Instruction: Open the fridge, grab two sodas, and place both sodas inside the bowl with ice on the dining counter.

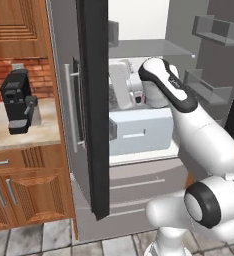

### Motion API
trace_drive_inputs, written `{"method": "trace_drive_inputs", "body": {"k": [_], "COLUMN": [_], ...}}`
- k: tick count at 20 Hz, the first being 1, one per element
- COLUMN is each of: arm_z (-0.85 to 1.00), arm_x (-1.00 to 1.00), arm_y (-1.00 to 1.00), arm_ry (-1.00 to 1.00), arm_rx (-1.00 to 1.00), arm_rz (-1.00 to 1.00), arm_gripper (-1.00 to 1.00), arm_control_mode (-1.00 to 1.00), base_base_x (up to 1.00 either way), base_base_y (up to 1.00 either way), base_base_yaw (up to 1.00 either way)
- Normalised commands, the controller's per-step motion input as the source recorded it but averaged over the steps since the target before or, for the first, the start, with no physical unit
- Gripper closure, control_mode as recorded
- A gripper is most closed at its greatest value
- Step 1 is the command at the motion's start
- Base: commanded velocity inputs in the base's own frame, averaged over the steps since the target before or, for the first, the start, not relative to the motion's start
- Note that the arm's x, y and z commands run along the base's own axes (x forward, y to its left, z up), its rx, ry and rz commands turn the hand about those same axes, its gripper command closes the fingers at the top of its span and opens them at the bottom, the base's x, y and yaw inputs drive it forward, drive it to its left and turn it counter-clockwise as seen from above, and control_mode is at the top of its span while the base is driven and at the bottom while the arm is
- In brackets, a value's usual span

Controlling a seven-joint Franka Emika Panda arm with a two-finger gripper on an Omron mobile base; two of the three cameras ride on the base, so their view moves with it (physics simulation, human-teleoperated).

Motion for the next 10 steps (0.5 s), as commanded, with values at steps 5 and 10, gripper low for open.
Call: {"method": "trace_drive_inputs", "body": {"k": [5, 10], "arm_z": [-0.21, -0.20], "arm_x": [-0.10, -0.02], "arm_y": [1.00, 0.99], "arm_ry": [-0.03, -0.01], "arm_rx": [-0.10, -0.07], "arm_rz": [0.07, 0.05], "arm_gripper": [-1.00, -1.00], "arm_control_mode": [-1.00, -1.00], "base_base_x": [0.00, 0.00], "base_base_y": [0.00, 0.00], "base_base_yaw": [0.00, 0.00]}}
